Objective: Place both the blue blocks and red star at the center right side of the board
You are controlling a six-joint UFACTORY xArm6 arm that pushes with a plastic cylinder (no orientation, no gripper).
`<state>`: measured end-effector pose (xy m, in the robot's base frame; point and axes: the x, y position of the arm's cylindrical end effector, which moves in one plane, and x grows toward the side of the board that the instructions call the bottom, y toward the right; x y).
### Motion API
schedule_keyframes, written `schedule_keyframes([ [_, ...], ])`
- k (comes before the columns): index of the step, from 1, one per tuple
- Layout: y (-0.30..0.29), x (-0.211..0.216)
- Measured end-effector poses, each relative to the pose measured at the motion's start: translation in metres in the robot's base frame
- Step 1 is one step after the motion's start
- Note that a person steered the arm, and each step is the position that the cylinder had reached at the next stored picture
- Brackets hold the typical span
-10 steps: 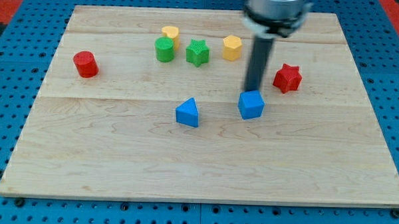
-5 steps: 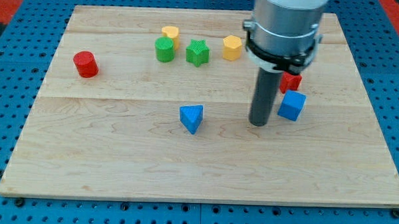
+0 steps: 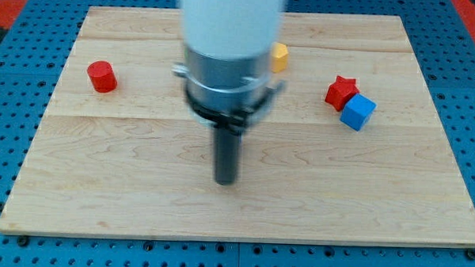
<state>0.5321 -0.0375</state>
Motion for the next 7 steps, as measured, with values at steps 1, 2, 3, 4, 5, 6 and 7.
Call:
schedule_keyframes([
  [1,0.067,-0.033],
  [2,0.120,-0.068],
  [3,0.110,-0.031],
  [4,0.045,0.008],
  [5,-0.005,-0.027],
  [6,0.039,-0.091],
  [7,0.117,-0.130],
])
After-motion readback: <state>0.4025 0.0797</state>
